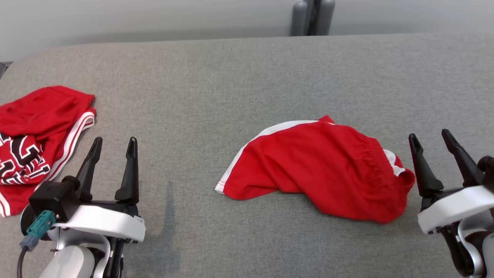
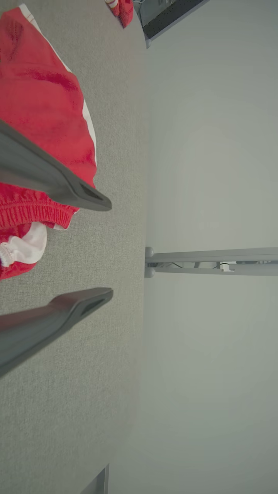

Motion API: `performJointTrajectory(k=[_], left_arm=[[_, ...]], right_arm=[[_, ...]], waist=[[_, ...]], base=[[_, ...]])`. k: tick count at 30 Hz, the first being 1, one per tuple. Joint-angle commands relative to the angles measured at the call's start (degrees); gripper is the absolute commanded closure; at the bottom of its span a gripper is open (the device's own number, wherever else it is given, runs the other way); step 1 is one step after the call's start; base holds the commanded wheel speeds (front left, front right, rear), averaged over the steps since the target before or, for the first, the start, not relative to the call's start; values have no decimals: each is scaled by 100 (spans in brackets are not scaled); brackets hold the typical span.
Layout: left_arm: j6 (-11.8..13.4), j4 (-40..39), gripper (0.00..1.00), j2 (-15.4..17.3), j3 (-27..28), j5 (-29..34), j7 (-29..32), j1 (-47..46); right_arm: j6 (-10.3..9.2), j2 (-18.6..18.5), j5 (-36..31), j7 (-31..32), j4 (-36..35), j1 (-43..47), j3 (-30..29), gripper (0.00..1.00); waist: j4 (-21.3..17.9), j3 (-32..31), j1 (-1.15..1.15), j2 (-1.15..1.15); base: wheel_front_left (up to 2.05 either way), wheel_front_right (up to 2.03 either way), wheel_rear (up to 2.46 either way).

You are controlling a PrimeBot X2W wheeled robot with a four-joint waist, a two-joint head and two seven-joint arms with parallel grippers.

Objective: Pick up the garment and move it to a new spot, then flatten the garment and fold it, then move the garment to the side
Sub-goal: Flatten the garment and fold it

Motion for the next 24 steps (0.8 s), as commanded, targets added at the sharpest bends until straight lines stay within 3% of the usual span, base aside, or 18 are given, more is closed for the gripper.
performJointTrajectory(k=[1, 6, 15, 16, 18, 24], left_arm=[[-11, -12, 0, 11, -4, 45, -16, -84], [-55, 35, 0, -28, -38, 56, -78, -246], [-201, 276, 0, -167, -114, 36, -221, -528], [-209, 310, 0, -183, -126, 38, -234, -550], [-235, 362, 0, -209, -142, 44, -253, -599], [-261, 477, 0, -253, -145, 32, -324, -655]], right_arm=[[1, -60, 20, 76, 28, -87, -19, 0], [1, -292, 186, 753, 338, -368, 282, 0], [1, -552, 616, 1345, 933, -896, 769, 0], [0, -582, 700, 1431, 967, -927, 812, 58], [1, -641, 847, 1551, 945, -1008, 877, 100], [1, -838, 1024, 1287, 566, -1546, 996, 100]], waist=[[73, 99, 0, 0], [223, 431, 0, 0], [425, 794, 0, 0], [441, 799, 0, 0], [467, 802, 0, 0], [489, 759, 0, 0]], base=[[0, 0, 0], [0, 0, 0], [0, 0, 0], [0, 0, 0], [0, 0, 0], [0, 0, 0]])
